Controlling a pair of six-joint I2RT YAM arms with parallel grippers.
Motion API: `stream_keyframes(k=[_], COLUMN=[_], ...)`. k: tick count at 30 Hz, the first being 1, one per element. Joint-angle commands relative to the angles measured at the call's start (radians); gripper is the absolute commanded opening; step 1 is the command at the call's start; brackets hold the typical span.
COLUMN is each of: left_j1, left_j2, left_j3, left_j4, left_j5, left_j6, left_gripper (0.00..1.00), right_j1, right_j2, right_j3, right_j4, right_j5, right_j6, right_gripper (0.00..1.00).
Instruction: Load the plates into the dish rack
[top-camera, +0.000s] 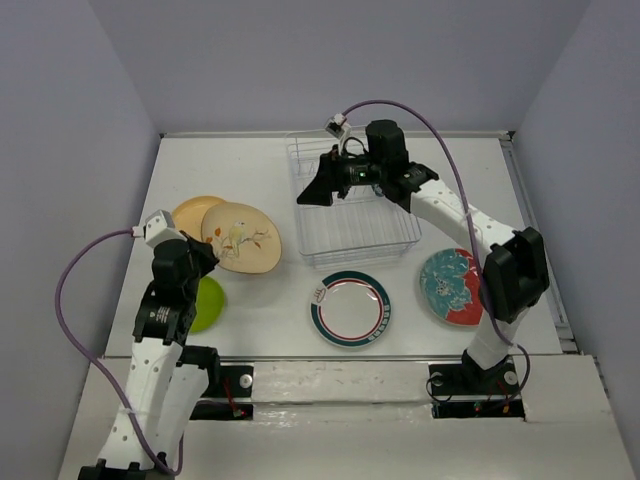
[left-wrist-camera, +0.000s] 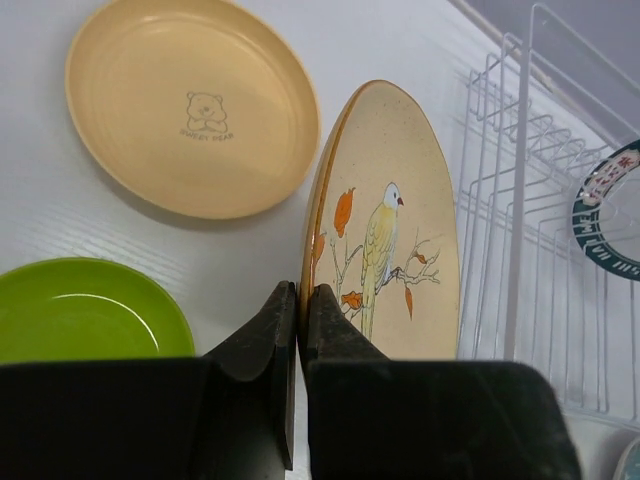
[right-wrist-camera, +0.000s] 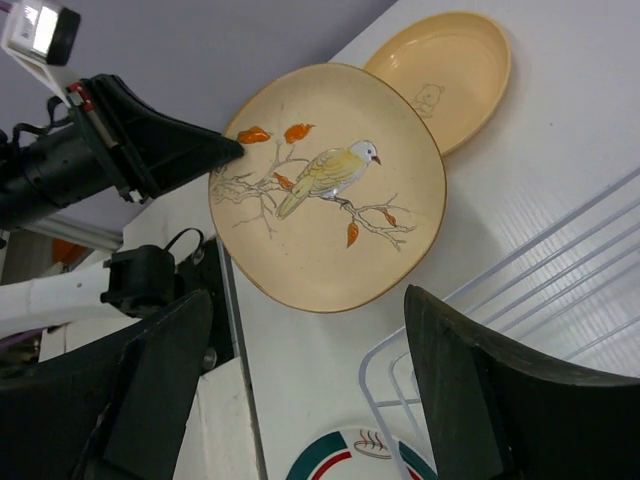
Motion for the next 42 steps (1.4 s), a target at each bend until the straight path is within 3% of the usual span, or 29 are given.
stream_keyframes(k=[1,5,10,25,28,29,30,32,33,34,37,39,41,42], left_j1=[-0.002,-0.002,-0.002,-0.002,-0.002,-0.002,-0.002,-0.002,-0.004,-0.004,-0.004,-0.004,-0.004,-0.004], left_j2=[-0.054,-0.06,-0.06,-0.049,-0.032,-0.028,-0.018,-0.009,-0.006,0.001,0.026,0.052,0.077,0.081], left_j3=[0.195,0.27,0.304,0.226,0.223,0.224,0.227,0.227,0.229,0.232,0.252,0.282,0.311,0.318], left_j4=[0.135,0.121,0.159,0.426,0.448,0.451,0.451,0.452,0.454,0.446,0.417,0.36,0.278,0.255], left_j5=[-0.038,-0.007,0.138,0.477,0.519,0.522,0.525,0.525,0.533,0.534,0.519,0.516,0.484,0.484], left_j6=[0.025,0.044,0.018,-0.087,-0.091,-0.087,-0.073,-0.065,-0.05,-0.041,0.013,0.083,0.135,0.161], left_gripper=[0.06,0.05,0.06,0.05,0.06,0.05,0.05,0.05,0.05,0.06,0.3,0.67,0.81,0.82], right_j1=[0.009,0.018,0.029,0.029,0.029,0.029,0.029,0.029,0.029,0.029,0.017,-0.014,-0.052,-0.052], right_j2=[0.039,0.092,0.11,0.093,0.089,0.087,0.081,0.075,0.064,0.056,0.023,-0.019,-0.052,-0.063], right_j3=[0.108,0.147,0.168,0.11,0.078,0.063,0.043,0.035,0.032,0.029,0.018,0.004,0.013,0.026], right_j4=[0.01,0.009,0.009,0.099,0.202,0.281,0.308,0.337,0.339,0.339,0.336,0.314,0.236,0.192], right_j5=[-0.079,-0.097,-0.113,-0.188,-0.243,-0.28,-0.292,-0.317,-0.315,-0.308,-0.253,-0.168,-0.057,-0.007], right_j6=[-0.027,-0.015,0.007,0.094,0.152,0.21,0.235,0.272,0.278,0.284,0.29,0.284,0.261,0.24], right_gripper=[0.85,0.87,0.89,0.9,0.73,0.61,0.35,0.15,0.07,0.07,0.07,0.07,0.07,0.07])
